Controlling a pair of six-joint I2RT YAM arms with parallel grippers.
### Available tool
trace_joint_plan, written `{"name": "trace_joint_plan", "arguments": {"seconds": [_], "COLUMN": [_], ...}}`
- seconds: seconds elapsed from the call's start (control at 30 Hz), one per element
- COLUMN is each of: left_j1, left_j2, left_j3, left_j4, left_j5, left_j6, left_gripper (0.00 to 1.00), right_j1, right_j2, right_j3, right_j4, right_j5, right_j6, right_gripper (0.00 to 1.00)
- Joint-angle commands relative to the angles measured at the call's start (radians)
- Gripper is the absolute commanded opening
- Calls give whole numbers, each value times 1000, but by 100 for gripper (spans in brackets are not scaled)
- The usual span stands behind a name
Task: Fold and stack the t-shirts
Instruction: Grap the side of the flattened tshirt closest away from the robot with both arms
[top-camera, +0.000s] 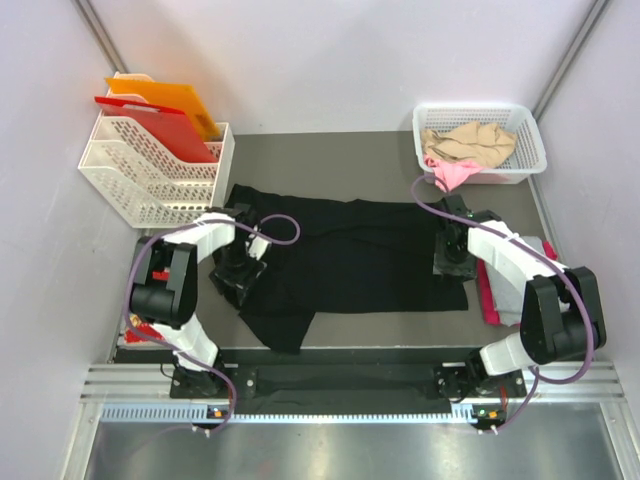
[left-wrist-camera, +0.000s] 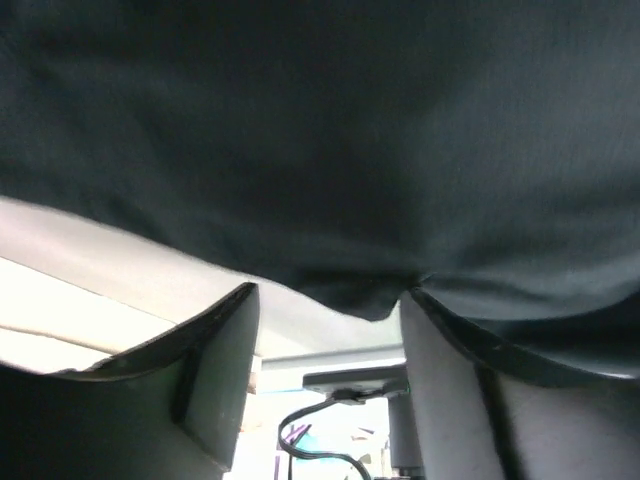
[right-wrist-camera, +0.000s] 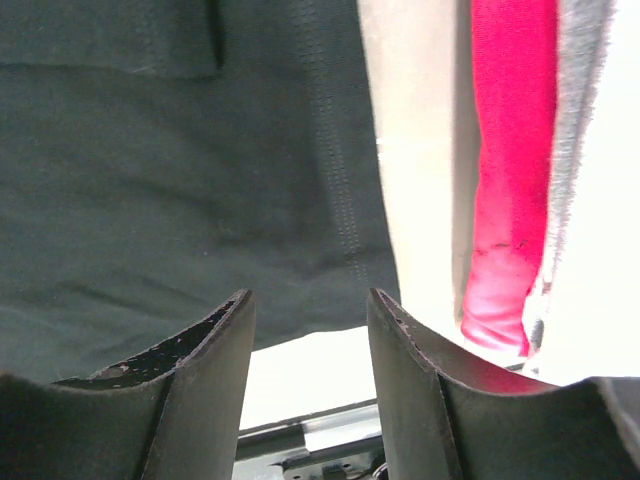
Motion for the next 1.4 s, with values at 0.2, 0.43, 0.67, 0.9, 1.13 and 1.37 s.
{"name": "trace_joint_plan", "arguments": {"seconds": [0.2, 0.43, 0.67, 0.9, 1.13, 1.37], "left_j1": [4, 5, 7, 7, 8, 24], "left_j2": [66, 40, 10, -13, -26, -37], "left_j3": [15, -2, 10, 36, 32, 12], "left_j4": [77, 87, 70, 45, 33, 39], "left_j5": [-40, -58, -69, -67, -81, -93], "left_j6": [-16, -16, -7, -4, 13, 33], "left_gripper": [19, 0, 0, 0, 0, 0], "right_j1": [-51, -56, -45, -42, -41, -41], "right_j2": [-29, -10, -29, -19, -27, -39], "right_j3": [-20, -37, -57, -88, -150, -204], "right_j4": [29, 26, -22, -65, -36, 26], "right_j5": [11, -54, -80, -16, -25, 23], "right_j6": [-22, 15, 76, 142, 228, 309], "right_gripper": [50, 48, 47, 49, 52, 52]}}
